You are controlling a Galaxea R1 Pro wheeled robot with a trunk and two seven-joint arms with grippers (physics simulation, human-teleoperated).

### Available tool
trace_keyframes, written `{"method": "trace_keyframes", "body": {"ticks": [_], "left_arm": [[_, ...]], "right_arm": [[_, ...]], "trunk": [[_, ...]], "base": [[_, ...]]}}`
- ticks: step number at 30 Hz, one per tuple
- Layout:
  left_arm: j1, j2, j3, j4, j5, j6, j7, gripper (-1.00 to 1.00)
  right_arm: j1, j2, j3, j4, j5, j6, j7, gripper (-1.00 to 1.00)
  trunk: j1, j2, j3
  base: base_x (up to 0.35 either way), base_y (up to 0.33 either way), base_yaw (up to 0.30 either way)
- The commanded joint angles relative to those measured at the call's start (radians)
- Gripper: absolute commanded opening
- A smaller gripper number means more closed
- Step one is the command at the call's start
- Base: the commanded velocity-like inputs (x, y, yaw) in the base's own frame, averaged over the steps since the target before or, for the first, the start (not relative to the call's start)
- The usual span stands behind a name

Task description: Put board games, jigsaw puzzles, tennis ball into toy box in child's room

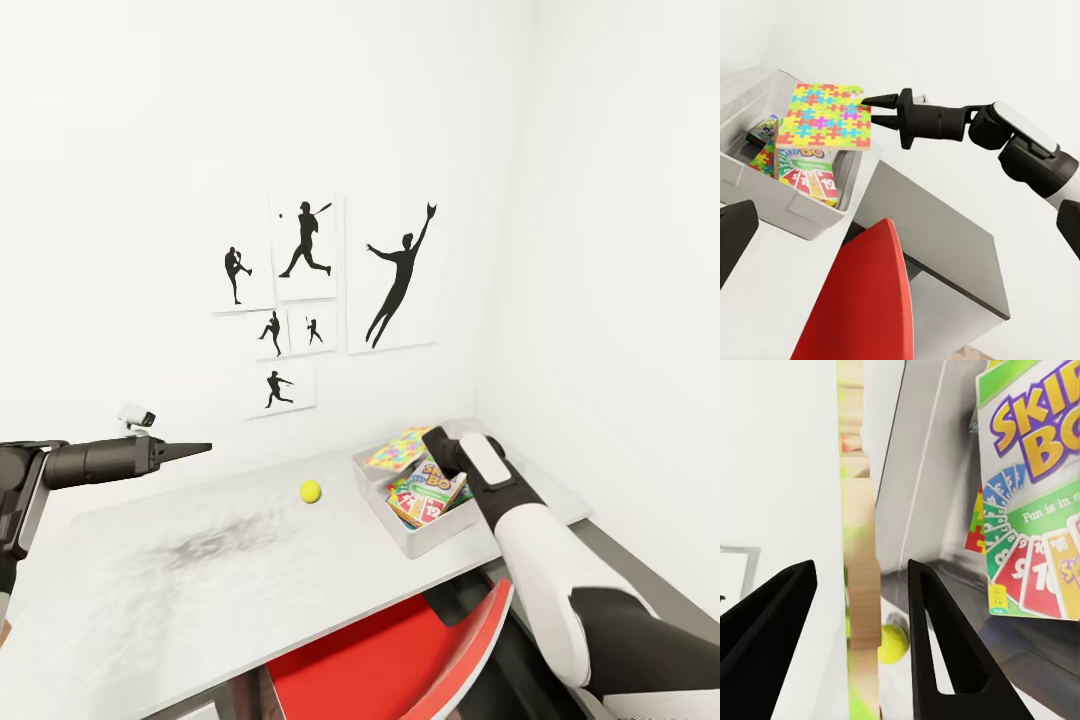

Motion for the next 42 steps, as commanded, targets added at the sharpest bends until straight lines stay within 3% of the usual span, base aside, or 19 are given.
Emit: {"method": "trace_keyframes", "body": {"ticks": [1,27,28,42], "left_arm": [[0.0,0.0,0.0,0.0,0.001,0.011,-0.003,1.0],[-0.001,0.0,0.0,0.0,0.001,0.011,-0.003,1.0],[-0.001,0.0,0.0,0.0,0.001,0.011,-0.003,1.0],[0.0,0.0,0.001,0.0,0.002,0.011,-0.003,1.0]], "right_arm": [[-0.001,0.0,-0.005,-0.002,-0.004,0.004,-0.006,-1.0],[-0.017,-0.008,-0.008,0.026,-0.003,-0.022,-0.01,-1.0],[-0.017,-0.007,-0.008,0.029,-0.003,-0.029,-0.01,1.0],[-0.017,-0.007,-0.008,0.036,-0.002,-0.042,-0.01,1.0]], "trunk": [[0.0,-0.001,-0.001],[0.0,-0.001,-0.001],[0.0,-0.001,-0.001],[0.0,-0.001,-0.001]], "base": [[0.0,0.0,0.0],[0.0,0.0,0.0],[0.0,0.0,0.0],[0.0,0.0,0.0]]}}
